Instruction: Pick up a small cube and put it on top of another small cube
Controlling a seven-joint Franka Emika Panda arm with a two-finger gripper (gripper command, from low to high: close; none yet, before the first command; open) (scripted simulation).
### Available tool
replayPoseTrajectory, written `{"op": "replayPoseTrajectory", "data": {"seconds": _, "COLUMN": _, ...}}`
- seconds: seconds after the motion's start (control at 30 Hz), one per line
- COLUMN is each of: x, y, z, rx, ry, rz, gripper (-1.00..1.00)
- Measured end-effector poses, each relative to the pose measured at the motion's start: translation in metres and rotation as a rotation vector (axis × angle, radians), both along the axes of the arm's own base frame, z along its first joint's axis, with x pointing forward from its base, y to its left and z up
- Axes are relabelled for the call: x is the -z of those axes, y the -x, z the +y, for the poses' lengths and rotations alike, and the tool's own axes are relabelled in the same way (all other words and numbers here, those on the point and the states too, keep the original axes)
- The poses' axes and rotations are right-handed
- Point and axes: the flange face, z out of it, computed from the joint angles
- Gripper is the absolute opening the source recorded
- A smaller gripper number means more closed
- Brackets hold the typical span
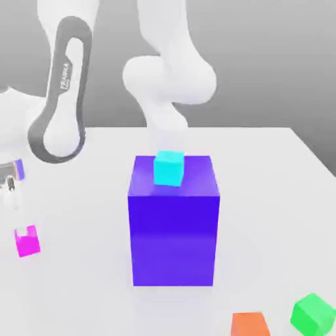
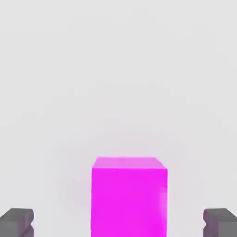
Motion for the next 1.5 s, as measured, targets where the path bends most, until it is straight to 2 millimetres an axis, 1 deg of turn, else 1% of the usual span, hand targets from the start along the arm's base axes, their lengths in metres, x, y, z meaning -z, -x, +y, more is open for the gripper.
{"op": "replayPoseTrajectory", "data": {"seconds": 0.03, "x": 0.011, "y": 0.001, "z": 0.0, "rx": 0.001, "ry": 0.0, "rz": 0.001, "gripper": 0.0}}
{"op": "replayPoseTrajectory", "data": {"seconds": 0.07, "x": 0.022, "y": 0.001, "z": 0.001, "rx": 0.002, "ry": -0.001, "rz": 0.001, "gripper": -1.0}}
{"op": "replayPoseTrajectory", "data": {"seconds": 0.23, "x": 0.022, "y": 0.001, "z": 0.001, "rx": 0.002, "ry": -0.001, "rz": 0.001, "gripper": -1.0}}
{"op": "replayPoseTrajectory", "data": {"seconds": 0.27, "x": 0.027, "y": 0.002, "z": 0.001, "rx": 0.003, "ry": -0.002, "rz": 0.001, "gripper": -1.0}}
{"op": "replayPoseTrajectory", "data": {"seconds": 0.3, "x": 0.024, "y": 0.001, "z": 0.001, "rx": 0.002, "ry": -0.002, "rz": 0.0, "gripper": -1.0}}
{"op": "replayPoseTrajectory", "data": {"seconds": 0.37, "x": 0.008, "y": 0.001, "z": 0.0, "rx": 0.002, "ry": -0.001, "rz": 0.001, "gripper": -1.0}}
{"op": "replayPoseTrajectory", "data": {"seconds": 0.47, "x": -0.023, "y": 0.001, "z": 0.001, "rx": 0.002, "ry": -0.002, "rz": 0.0, "gripper": -1.0}}
{"op": "replayPoseTrajectory", "data": {"seconds": 0.5, "x": -0.032, "y": -0.003, "z": 0.004, "rx": -0.013, "ry": -0.003, "rz": 0.0, "gripper": -1.0}}
{"op": "replayPoseTrajectory", "data": {"seconds": 0.57, "x": -0.038, "y": -0.039, "z": 0.026, "rx": -0.156, "ry": -0.005, "rz": 0.002, "gripper": -1.0}}
{"op": "replayPoseTrajectory", "data": {"seconds": 0.67, "x": -0.044, "y": -0.1, "z": 0.075, "rx": -0.415, "ry": -0.008, "rz": 0.005, "gripper": -1.0}}
{"op": "replayPoseTrajectory", "data": {"seconds": 0.77, "x": -0.049, "y": -0.153, "z": 0.137, "rx": -0.676, "ry": -0.009, "rz": 0.008, "gripper": -1.0}}
{"op": "replayPoseTrajectory", "data": {"seconds": 0.83, "x": -0.052, "y": -0.182, "z": 0.185, "rx": -0.85, "ry": -0.01, "rz": 0.01, "gripper": -1.0}}
{"op": "replayPoseTrajectory", "data": {"seconds": 0.93, "x": -0.058, "y": -0.214, "z": 0.259, "rx": -1.093, "ry": -0.011, "rz": 0.012, "gripper": -1.0}}
{"op": "replayPoseTrajectory", "data": {"seconds": 1.0, "x": -0.062, "y": -0.226, "z": 0.308, "rx": -1.244, "ry": -0.011, "rz": 0.012, "gripper": -1.0}}
{"op": "replayPoseTrajectory", "data": {"seconds": 1.1, "x": -0.068, "y": -0.235, "z": 0.382, "rx": -1.463, "ry": -0.01, "rz": 0.011, "gripper": -1.0}}
{"op": "replayPoseTrajectory", "data": {"seconds": 1.17, "x": -0.073, "y": -0.234, "z": 0.432, "rx": -1.606, "ry": -0.01, "rz": 0.01, "gripper": -1.0}}
{"op": "replayPoseTrajectory", "data": {"seconds": 1.27, "x": -0.077, "y": -0.224, "z": 0.507, "rx": -1.82, "ry": -0.008, "rz": 0.007, "gripper": -1.0}}
{"op": "replayPoseTrajectory", "data": {"seconds": 1.3, "x": -0.072, "y": -0.221, "z": 0.532, "rx": -1.891, "ry": -0.007, "rz": 0.007, "gripper": -1.0}}
{"op": "replayPoseTrajectory", "data": {"seconds": 1.33, "x": -0.06, "y": -0.217, "z": 0.557, "rx": -1.962, "ry": -0.005, "rz": 0.006, "gripper": -1.0}}
{"op": "replayPoseTrajectory", "data": {"seconds": 1.37, "x": -0.045, "y": -0.213, "z": 0.573, "rx": -2.008, "ry": -0.004, "rz": 0.005, "gripper": -1.0}}
{"op": "replayPoseTrajectory", "data": {"seconds": 1.4, "x": -0.032, "y": -0.211, "z": 0.581, "rx": -2.031, "ry": -0.003, "rz": 0.004, "gripper": 1.0}}
{"op": "replayPoseTrajectory", "data": {"seconds": 1.5, "x": -0.032, "y": -0.211, "z": 0.581, "rx": -2.031, "ry": -0.003, "rz": 0.004, "gripper": 1.0}}
